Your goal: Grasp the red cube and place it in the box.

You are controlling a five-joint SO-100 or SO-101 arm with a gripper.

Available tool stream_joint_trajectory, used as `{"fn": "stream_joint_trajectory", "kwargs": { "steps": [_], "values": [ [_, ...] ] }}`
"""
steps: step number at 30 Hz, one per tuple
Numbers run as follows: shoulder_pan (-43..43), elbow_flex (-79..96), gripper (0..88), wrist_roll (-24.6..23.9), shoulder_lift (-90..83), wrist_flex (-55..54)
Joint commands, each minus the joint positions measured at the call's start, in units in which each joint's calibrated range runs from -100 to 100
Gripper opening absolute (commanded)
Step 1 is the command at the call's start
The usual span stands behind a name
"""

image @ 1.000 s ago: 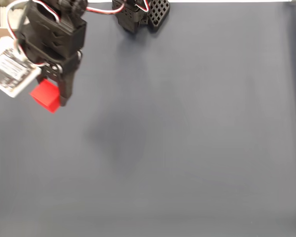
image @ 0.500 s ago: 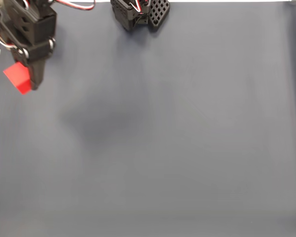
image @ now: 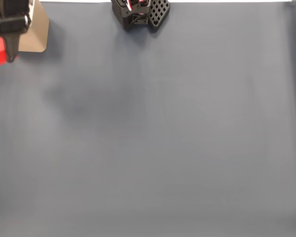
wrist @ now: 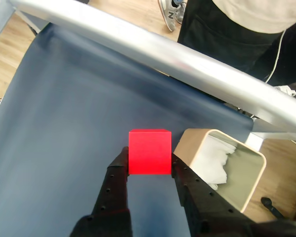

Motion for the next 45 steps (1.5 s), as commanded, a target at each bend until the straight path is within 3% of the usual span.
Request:
{"fn": "stream_joint_trajectory", "kwargs": {
  "steps": [1,32,45],
  "values": [
    [2.74,-3.30,0.0,-0.54,-0.35,0.68],
    [20.29,-4.67,0.0,-0.24,1.99,2.16],
    [22.13,4.54,0.0,1.03,-3.56,0.85]
  ]
}}
